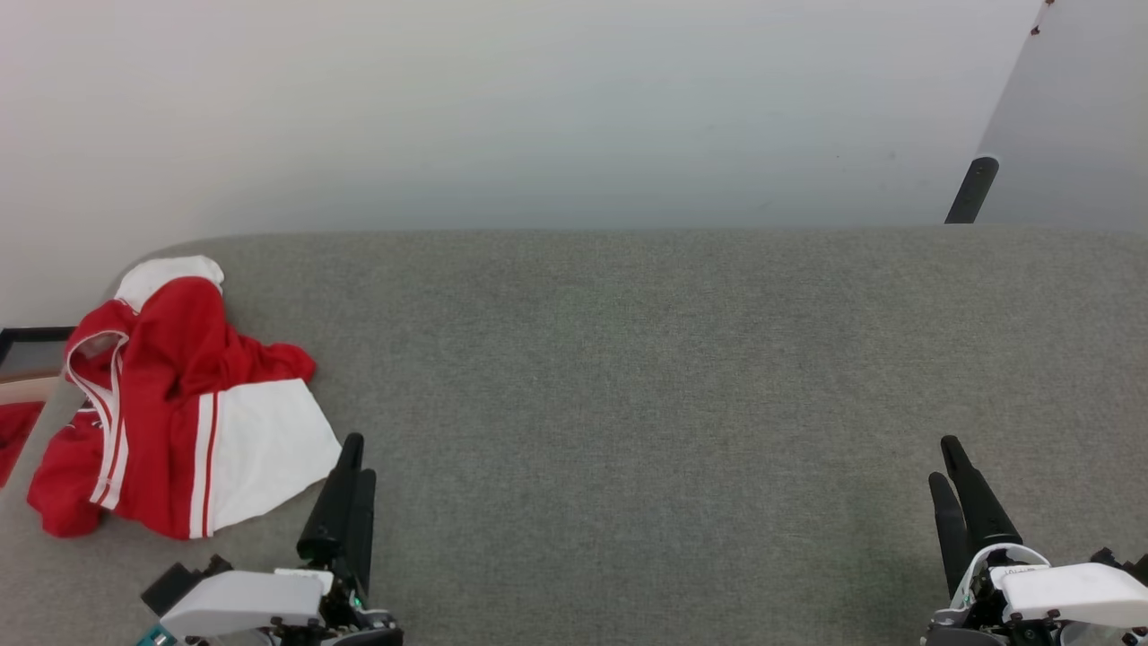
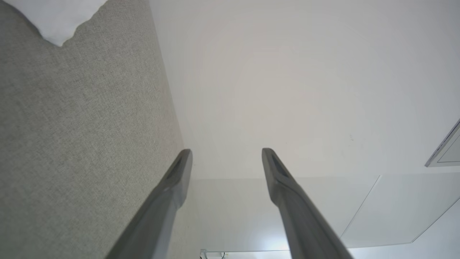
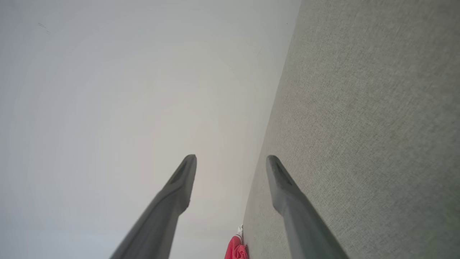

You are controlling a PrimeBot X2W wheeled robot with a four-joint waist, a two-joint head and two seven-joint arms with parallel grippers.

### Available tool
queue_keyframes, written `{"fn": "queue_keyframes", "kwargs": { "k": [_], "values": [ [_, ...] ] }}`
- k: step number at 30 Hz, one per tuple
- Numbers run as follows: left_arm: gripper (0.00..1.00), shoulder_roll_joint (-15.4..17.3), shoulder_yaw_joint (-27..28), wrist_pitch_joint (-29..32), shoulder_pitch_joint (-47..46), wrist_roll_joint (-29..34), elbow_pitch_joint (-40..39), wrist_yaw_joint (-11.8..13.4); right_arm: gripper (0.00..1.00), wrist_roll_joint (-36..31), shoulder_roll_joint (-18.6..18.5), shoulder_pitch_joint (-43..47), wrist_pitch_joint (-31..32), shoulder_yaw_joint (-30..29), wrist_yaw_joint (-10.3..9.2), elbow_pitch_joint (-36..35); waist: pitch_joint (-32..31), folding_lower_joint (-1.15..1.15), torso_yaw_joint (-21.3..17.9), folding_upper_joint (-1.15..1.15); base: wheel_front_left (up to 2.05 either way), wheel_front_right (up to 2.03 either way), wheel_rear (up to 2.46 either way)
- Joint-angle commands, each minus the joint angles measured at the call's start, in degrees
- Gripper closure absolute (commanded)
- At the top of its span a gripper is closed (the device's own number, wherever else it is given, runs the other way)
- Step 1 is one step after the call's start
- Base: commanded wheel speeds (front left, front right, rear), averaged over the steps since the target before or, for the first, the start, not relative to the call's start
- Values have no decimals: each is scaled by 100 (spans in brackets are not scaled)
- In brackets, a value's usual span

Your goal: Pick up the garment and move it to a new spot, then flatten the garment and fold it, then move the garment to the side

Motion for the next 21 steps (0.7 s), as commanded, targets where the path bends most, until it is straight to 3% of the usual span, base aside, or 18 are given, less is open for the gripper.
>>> {"fn": "queue_keyframes", "kwargs": {
  "k": [1,12,21],
  "values": [
    [0,58,-47,-48,-45,90,-152,27,0,-127,-50,-97,-46,39,2,-110,-5,0,0,0,0,0,0],
    [0,311,-352,-334,-5,682,-319,181,0,-928,-101,-94,-223,181,3,-197,-44,0,9,0,0,0,0],
    [0,581,-648,-612,-39,1663,-317,436,0,-2327,-145,-119,-388,205,3,-184,-75,0,18,0,0,0,0]
  ]
}}
